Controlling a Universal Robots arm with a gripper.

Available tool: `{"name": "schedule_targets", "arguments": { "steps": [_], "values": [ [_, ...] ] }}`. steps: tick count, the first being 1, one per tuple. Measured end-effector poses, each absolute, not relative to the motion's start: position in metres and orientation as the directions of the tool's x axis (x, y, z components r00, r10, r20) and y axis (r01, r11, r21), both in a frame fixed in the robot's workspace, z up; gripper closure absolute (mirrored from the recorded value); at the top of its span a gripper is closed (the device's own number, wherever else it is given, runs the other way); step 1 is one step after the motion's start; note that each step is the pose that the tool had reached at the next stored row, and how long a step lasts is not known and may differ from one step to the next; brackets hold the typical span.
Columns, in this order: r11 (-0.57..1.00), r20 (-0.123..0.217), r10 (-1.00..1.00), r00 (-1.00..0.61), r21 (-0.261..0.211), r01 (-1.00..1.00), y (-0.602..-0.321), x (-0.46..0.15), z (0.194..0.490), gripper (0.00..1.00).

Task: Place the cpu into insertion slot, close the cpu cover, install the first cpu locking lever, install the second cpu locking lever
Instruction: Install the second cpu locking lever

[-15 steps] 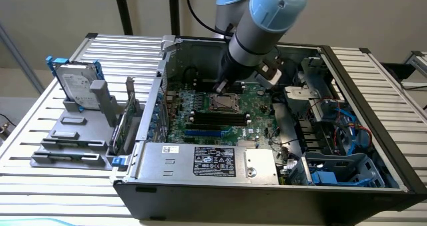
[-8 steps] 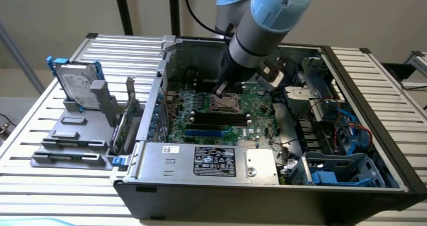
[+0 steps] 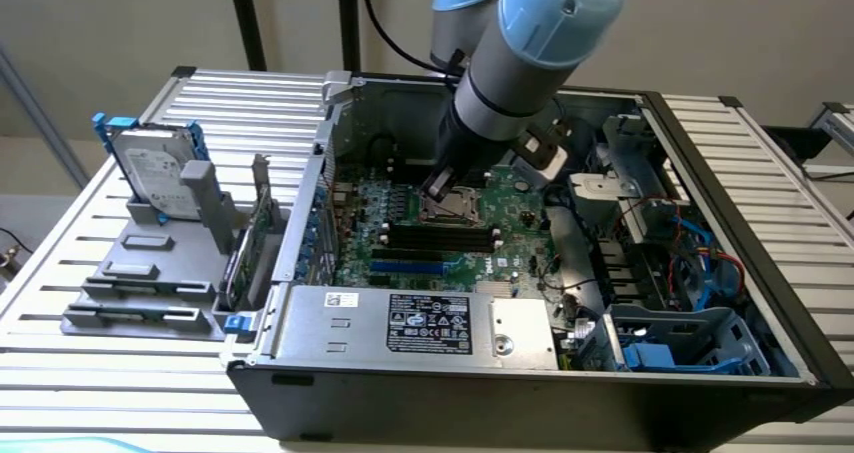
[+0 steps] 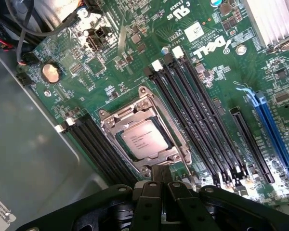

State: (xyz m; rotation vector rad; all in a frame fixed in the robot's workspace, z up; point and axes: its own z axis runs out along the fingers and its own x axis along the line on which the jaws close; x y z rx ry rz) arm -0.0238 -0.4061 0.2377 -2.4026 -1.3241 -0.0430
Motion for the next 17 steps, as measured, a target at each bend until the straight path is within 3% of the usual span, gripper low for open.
{"name": "schedule_targets", "arguments": {
  "steps": [17],
  "values": [
    [-0.476,0.208,0.808,0.552,-0.321,0.819,-0.429,-0.036,0.241,0.89]
  ]
}}
